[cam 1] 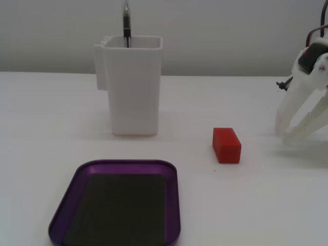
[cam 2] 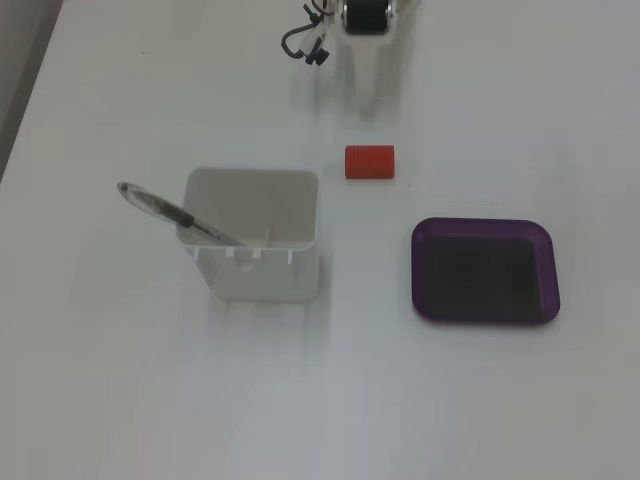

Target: Pick up the red cube and place it in the box.

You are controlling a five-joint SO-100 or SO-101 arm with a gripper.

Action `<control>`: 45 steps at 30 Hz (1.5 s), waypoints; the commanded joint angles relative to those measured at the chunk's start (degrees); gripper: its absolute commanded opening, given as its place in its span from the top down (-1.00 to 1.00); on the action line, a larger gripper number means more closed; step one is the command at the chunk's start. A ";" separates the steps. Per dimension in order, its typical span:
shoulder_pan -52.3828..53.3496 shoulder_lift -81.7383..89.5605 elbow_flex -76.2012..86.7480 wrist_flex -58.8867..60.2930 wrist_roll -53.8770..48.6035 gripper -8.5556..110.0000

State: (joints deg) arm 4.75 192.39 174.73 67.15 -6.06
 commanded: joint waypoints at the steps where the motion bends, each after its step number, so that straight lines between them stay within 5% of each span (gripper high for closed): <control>1: -0.79 5.54 0.44 -0.70 0.62 0.86; 32: 0.18 4.92 -11.16 -1.85 -0.18 0.86; 37: 0.26 4.66 -11.43 -1.93 -0.26 0.73; 45: 0.18 -16.79 -21.45 -3.16 -3.43 0.66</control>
State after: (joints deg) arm 5.10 185.19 161.28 65.04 -7.38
